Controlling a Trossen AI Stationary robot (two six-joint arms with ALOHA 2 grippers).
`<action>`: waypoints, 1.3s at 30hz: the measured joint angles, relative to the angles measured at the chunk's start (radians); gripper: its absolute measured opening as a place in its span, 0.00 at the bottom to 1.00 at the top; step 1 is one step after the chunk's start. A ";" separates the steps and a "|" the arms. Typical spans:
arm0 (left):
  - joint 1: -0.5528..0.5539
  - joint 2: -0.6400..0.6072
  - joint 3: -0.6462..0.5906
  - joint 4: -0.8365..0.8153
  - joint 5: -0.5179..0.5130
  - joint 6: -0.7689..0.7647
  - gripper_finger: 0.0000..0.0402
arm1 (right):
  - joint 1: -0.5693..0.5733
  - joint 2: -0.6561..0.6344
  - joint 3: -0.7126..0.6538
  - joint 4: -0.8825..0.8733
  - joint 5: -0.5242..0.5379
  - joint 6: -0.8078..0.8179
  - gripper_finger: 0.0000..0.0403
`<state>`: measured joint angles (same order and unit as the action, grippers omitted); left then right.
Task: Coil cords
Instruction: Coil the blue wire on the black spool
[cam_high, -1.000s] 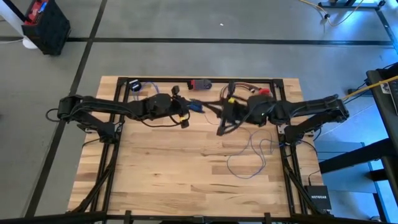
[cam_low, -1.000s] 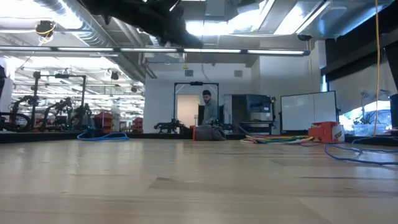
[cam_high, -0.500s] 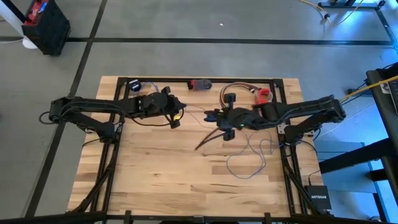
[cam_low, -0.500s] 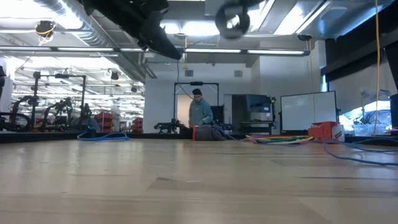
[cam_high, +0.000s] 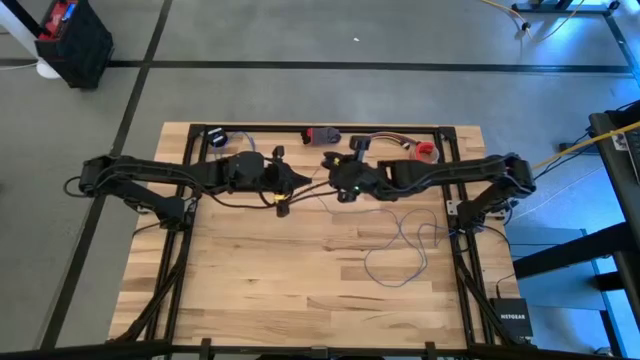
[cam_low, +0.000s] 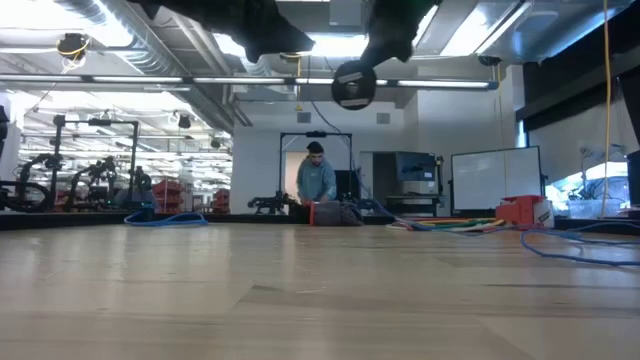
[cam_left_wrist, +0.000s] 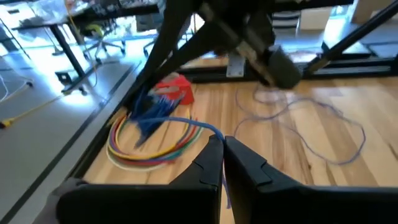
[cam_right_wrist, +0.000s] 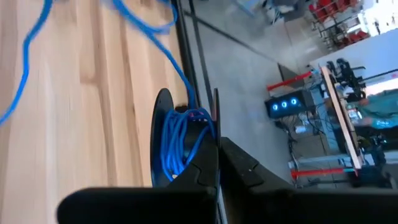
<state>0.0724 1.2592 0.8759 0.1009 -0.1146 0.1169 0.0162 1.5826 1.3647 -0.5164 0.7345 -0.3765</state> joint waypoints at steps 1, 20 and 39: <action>-0.004 0.004 0.000 0.003 0.001 0.004 0.01 | -0.004 0.004 0.000 0.028 -0.006 -0.008 0.01; -0.005 0.081 0.001 0.232 0.000 0.003 0.01 | -0.005 0.005 -0.003 0.558 -0.204 -0.078 0.01; 0.027 0.082 0.003 0.171 -0.019 0.023 0.01 | 0.096 -0.077 0.160 0.553 -0.195 -0.157 0.01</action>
<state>0.0994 1.3412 0.8789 0.2723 -0.1338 0.1402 0.1117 1.5054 1.5244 0.0362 0.5392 -0.5334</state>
